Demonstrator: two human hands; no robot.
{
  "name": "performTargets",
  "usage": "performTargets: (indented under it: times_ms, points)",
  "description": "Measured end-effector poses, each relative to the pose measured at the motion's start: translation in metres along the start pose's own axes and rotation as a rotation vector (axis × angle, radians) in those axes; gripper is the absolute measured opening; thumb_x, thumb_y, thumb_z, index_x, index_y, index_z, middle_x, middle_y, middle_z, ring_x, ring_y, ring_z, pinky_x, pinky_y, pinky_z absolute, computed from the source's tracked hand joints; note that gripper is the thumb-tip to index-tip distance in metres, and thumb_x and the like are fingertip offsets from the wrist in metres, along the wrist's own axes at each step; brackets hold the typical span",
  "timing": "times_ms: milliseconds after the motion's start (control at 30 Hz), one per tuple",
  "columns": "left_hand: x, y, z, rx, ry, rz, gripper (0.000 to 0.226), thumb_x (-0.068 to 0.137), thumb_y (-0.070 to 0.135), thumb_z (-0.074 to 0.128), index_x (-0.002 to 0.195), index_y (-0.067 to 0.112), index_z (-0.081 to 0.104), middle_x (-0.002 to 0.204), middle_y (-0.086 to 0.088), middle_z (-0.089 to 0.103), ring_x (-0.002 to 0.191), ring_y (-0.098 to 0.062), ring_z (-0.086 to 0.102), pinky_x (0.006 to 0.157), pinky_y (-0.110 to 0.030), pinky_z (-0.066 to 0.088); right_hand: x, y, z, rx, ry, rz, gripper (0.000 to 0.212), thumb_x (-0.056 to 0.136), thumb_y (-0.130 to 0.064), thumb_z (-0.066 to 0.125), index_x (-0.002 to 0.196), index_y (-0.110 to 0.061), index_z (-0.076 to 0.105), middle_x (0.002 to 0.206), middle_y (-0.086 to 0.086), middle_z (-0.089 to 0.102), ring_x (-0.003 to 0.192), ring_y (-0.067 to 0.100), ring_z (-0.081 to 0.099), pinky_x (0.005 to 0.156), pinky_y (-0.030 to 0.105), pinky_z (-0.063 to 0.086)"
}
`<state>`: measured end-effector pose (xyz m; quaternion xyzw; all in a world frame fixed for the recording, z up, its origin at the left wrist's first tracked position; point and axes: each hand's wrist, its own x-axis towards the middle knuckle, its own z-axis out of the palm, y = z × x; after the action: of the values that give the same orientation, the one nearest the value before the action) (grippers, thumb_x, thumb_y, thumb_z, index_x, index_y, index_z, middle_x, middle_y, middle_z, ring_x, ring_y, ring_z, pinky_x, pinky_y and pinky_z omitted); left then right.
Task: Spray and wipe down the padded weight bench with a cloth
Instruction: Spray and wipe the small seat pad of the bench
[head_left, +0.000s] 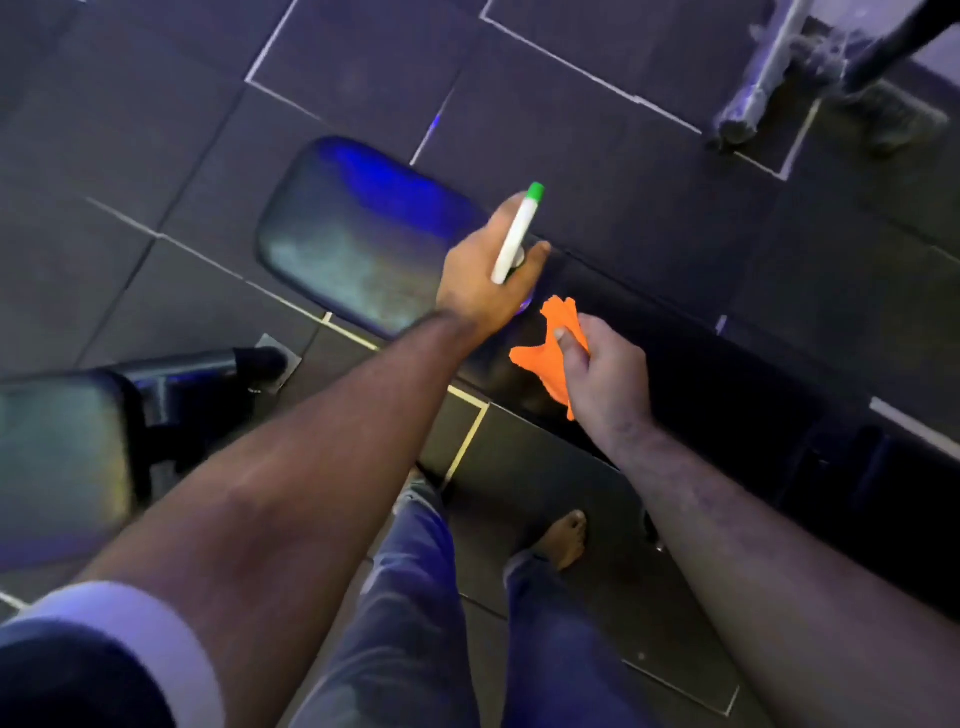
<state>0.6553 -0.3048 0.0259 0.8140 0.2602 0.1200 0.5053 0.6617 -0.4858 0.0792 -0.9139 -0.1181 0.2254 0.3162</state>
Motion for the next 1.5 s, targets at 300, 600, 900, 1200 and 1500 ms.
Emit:
performTargets:
  times_ms: [300,600,900,1200,1500]
  points:
    - [-0.115,-0.117,-0.222,-0.213,0.656,-0.293,0.038,0.105,0.019,0.07,0.125,0.051,0.069,0.054,0.013,0.056,0.045,0.0,0.054,0.05,-0.017,0.051,0.001,-0.138,0.152,-0.103,-0.396,-0.253,0.03,0.11,-0.028,0.054,0.133,-0.019,0.071,0.117,0.003,0.078,0.103,0.016,0.069,0.08,0.022,0.042]
    - [-0.25,-0.241,-0.369,-0.039,1.219,-0.704,0.026,0.104,0.055,0.062,0.127,0.044,0.065,0.099,0.033,0.071,0.09,0.01,0.067,0.085,-0.013,0.051,-0.03,-0.305,0.35,-0.279,-0.74,-0.543,0.03,0.091,-0.022,0.077,0.12,-0.026,0.073,0.1,-0.005,0.077,0.09,0.014,0.07,0.082,0.033,0.055]
    - [-0.307,-0.309,-0.433,-0.073,1.556,-0.811,0.027,0.103,0.042,0.068,0.13,0.035,0.067,0.091,0.04,0.066,0.085,0.015,0.062,0.083,-0.011,0.049,-0.073,-0.4,0.523,-0.424,-0.757,-1.274,0.038,0.097,-0.005,0.058,0.132,-0.012,0.07,0.112,0.016,0.077,0.099,0.039,0.07,0.084,0.047,0.05]
    - [-0.314,-0.351,-0.464,-0.076,1.71,-0.817,0.028,0.105,0.041,0.067,0.132,0.034,0.069,0.085,0.038,0.066,0.079,0.007,0.064,0.08,-0.017,0.054,-0.049,-0.315,0.615,-1.16,-1.186,-1.777,0.061,0.109,-0.009,0.041,0.167,-0.019,0.026,0.177,0.009,0.017,0.164,0.034,0.012,0.132,0.047,0.008]
    - [-0.311,-0.383,-0.481,-0.088,1.725,-0.833,0.057,0.105,0.056,0.062,0.154,0.027,0.056,0.092,0.047,0.063,0.083,0.016,0.062,0.084,-0.005,0.047,-0.043,-0.305,0.617,-1.056,-1.164,-1.782,0.06,0.105,-0.009,0.052,0.163,-0.017,0.038,0.175,0.01,0.026,0.162,0.036,0.021,0.132,0.049,0.012]
